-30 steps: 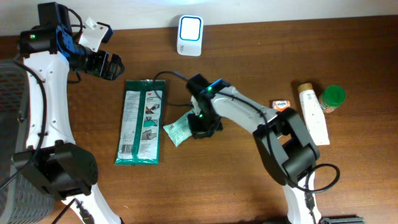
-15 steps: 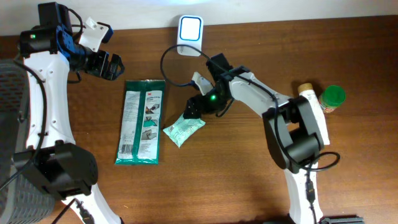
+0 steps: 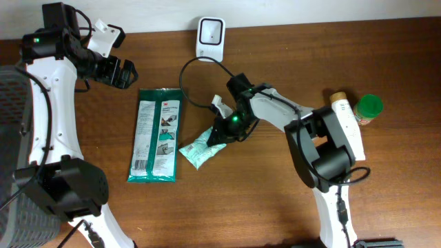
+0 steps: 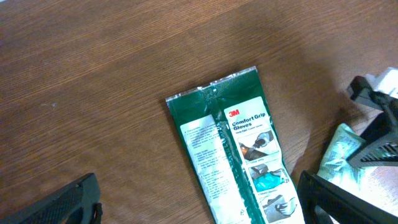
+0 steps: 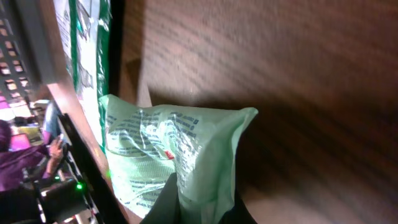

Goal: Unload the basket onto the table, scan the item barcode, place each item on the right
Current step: 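Grasp the light green wipes packet with the right gripper, then hold the wipes packet to the scanner with the right gripper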

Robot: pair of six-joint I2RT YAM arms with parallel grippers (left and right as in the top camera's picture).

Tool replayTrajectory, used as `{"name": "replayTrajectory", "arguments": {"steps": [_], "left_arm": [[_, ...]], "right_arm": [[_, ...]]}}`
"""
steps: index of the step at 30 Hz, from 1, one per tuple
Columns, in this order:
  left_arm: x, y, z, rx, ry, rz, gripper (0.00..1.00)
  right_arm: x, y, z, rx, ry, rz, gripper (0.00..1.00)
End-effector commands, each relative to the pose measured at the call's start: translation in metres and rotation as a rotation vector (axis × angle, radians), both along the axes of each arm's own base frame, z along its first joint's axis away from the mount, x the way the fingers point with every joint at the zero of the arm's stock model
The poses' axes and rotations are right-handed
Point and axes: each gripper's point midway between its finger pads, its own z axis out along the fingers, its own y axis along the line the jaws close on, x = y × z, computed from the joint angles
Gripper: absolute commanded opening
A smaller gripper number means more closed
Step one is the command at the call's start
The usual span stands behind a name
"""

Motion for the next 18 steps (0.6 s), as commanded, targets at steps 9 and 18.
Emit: {"name": "replayTrajectory", "arguments": {"steps": [9, 18], "left_arm": [[0.000, 0.001, 0.007, 0.004, -0.020, -0.010, 0.99], [0.000, 0.001, 0.007, 0.004, -0.020, -0.010, 0.99]], "right_arm": [[-0.034, -0.056, 0.266, 0.279, -0.467, -0.048, 0.04], [-0.043, -0.078, 0.292, 0.283, -0.513, -0.108, 0.04]]}}
